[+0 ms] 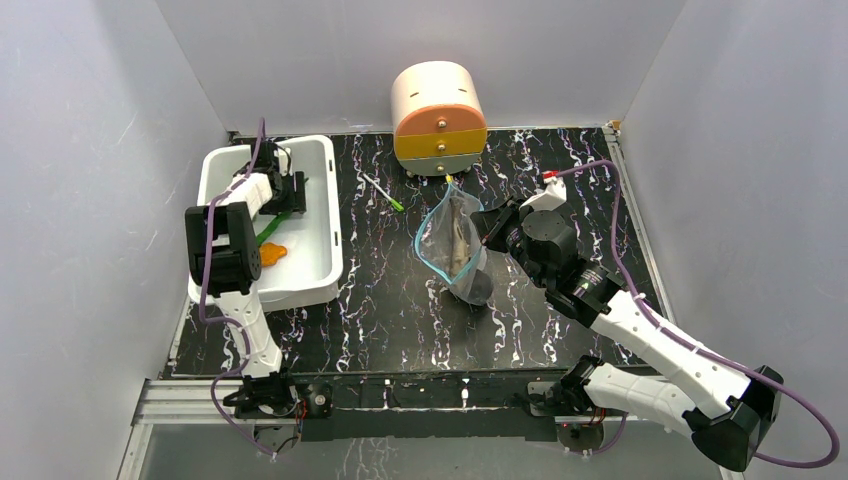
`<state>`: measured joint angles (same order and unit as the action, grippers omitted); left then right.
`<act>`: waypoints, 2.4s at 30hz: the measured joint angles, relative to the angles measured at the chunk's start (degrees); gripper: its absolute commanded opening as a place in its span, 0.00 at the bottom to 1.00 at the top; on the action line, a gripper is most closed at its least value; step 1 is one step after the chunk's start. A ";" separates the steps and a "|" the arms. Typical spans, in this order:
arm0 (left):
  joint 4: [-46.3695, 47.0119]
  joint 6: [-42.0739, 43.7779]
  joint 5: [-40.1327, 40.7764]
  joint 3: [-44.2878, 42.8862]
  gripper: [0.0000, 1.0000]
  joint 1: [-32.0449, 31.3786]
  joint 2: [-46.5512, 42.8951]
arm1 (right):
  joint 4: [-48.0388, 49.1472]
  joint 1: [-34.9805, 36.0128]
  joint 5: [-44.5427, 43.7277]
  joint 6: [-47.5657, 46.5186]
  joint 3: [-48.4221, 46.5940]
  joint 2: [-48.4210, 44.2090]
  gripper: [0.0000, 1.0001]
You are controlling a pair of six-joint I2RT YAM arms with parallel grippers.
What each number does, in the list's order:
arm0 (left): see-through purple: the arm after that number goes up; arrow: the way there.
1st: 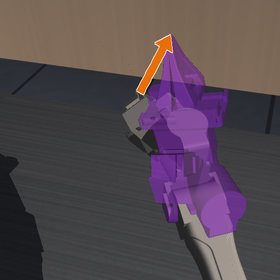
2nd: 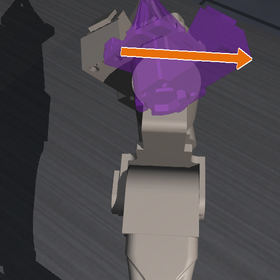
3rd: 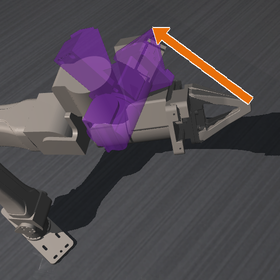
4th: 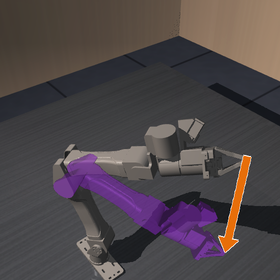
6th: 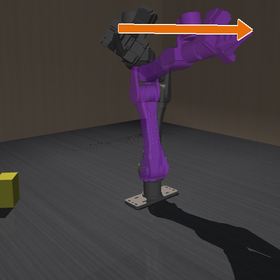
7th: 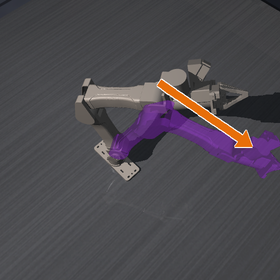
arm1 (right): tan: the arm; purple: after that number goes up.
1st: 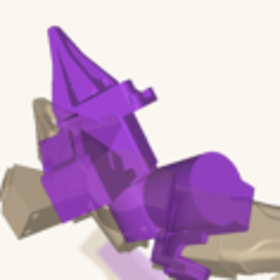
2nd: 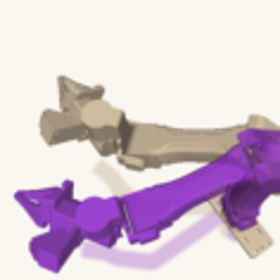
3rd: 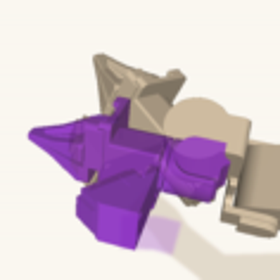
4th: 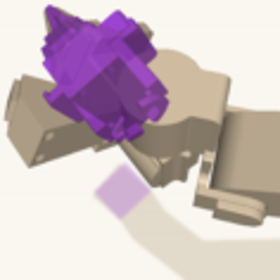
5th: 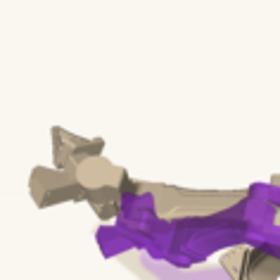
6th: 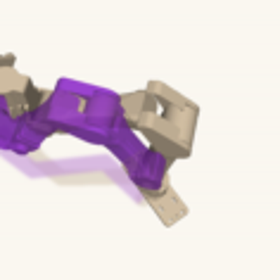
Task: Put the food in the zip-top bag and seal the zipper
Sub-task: Pick up the fake vegetable from the bin, then place the fake vegetable in the zipper food storage bag.
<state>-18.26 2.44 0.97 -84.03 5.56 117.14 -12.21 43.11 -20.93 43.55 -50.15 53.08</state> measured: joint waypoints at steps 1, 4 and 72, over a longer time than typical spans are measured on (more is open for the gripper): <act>-0.17 0.15 0.00 -0.11 0.62 0.00 0.20 | -0.02 0.00 0.00 0.00 0.00 0.00 0.00; -0.31 0.33 0.00 -1.01 0.51 0.00 0.98 | -0.02 0.00 -0.02 0.00 0.00 -0.02 0.00; 27.06 -43.60 -39.43 19.78 0.00 -5.46 -49.13 | 3.63 0.00 1.01 14.58 0.98 3.17 0.00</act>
<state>8.80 -41.17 -38.46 -64.25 0.10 68.01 -8.58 43.11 -19.92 58.13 -49.17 56.25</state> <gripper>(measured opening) 0.202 0.009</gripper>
